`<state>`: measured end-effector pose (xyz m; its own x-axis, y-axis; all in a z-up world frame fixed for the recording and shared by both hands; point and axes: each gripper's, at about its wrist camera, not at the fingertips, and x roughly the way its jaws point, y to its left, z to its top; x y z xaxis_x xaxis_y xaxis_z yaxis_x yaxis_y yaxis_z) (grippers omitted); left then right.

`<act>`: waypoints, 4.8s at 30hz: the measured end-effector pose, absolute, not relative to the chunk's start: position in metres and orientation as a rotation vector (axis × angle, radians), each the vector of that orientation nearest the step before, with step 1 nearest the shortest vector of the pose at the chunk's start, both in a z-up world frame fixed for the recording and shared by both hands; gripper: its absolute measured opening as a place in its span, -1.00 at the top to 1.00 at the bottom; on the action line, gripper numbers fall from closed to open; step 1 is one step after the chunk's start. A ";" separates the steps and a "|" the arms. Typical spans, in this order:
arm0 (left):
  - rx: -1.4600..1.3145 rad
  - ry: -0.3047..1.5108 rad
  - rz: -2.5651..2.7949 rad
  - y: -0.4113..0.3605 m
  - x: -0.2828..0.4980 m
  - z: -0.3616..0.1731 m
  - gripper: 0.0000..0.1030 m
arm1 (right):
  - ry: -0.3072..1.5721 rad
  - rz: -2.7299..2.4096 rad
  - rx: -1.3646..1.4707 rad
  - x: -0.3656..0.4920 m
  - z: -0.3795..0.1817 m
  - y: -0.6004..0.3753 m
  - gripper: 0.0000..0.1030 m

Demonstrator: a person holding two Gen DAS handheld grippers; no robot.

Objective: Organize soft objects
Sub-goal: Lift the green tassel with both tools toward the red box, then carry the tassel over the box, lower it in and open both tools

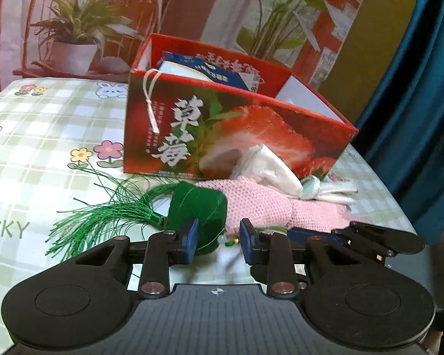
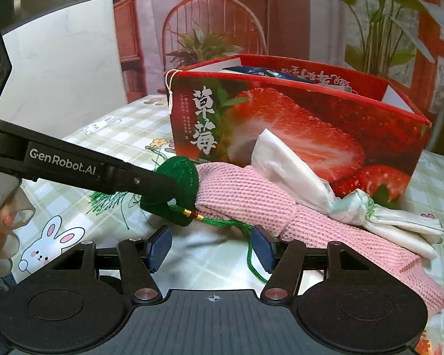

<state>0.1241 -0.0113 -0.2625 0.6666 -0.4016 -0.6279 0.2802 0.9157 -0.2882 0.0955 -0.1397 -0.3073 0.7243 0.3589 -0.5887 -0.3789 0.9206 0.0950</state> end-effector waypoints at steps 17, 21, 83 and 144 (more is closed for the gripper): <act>-0.253 0.751 -0.342 0.009 0.140 -0.269 0.23 | 0.591 0.492 -0.154 0.108 -0.300 -0.113 -0.04; -0.275 0.748 -0.354 0.013 0.143 -0.272 0.23 | 0.586 0.534 -0.207 0.115 -0.301 -0.099 -0.02; -0.106 0.528 -0.575 -0.089 0.161 -0.139 0.14 | 0.339 0.371 -0.134 0.115 -0.165 -0.194 0.22; -0.104 0.683 -0.619 -0.135 0.289 -0.196 0.11 | 0.573 0.222 -0.059 0.260 -0.220 -0.244 0.23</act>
